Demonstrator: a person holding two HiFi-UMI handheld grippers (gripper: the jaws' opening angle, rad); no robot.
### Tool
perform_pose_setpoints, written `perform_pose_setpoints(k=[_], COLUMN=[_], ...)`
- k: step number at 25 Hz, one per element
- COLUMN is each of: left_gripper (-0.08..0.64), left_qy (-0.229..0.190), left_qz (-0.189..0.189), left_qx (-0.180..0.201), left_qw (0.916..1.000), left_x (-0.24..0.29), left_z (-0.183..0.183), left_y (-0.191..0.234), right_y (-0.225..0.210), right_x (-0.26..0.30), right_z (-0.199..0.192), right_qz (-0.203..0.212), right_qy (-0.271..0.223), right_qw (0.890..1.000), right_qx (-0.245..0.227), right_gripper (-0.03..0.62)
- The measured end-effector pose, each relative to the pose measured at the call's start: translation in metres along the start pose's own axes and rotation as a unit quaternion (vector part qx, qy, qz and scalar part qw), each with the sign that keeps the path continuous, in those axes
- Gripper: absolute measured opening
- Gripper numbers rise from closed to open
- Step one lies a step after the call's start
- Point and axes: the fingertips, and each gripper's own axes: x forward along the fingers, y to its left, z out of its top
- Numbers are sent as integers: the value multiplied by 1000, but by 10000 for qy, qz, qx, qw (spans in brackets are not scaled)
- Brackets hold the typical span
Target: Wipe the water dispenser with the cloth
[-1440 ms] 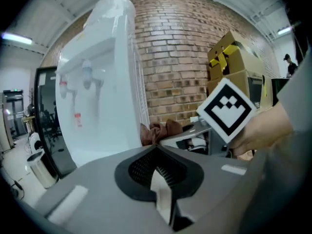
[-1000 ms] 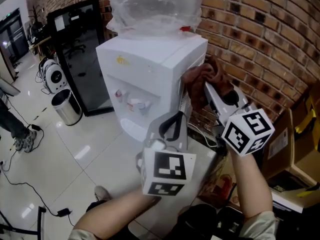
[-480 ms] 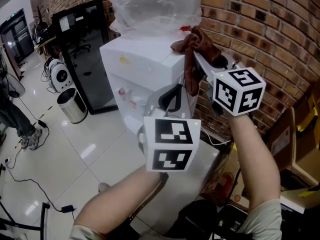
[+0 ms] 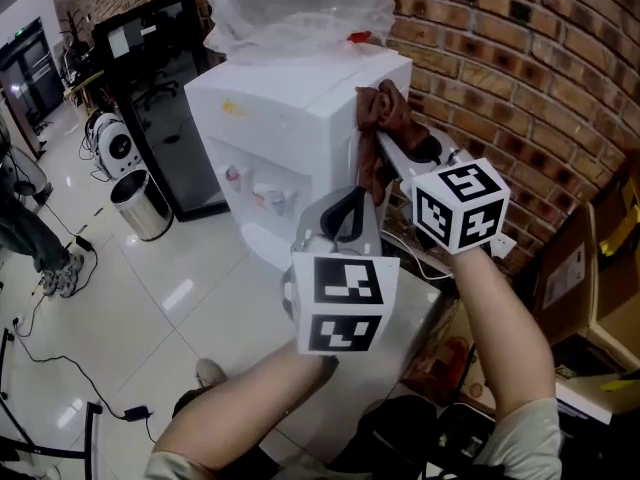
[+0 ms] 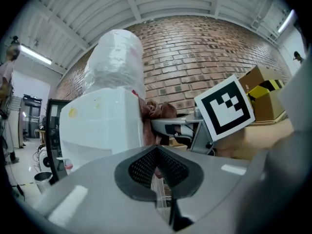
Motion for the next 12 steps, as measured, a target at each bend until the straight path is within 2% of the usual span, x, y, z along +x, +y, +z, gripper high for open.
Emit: perform_pose_setpoints(k=[6, 12], left_gripper=[-1, -1], left_qy=[251, 697], left_qz=[-112, -349], left_qx=[2, 35], left_qw=[9996, 9970], left_x=[2, 4], left_z=[-45, -111], left_y=[-19, -42], right_y=[9, 21], right_x=[1, 0], right_z=[-61, -124], right_qz=[116, 198], right_qy=[434, 816], right_qw=[9989, 9960], right_qx=[131, 291], right_gripper=[80, 79])
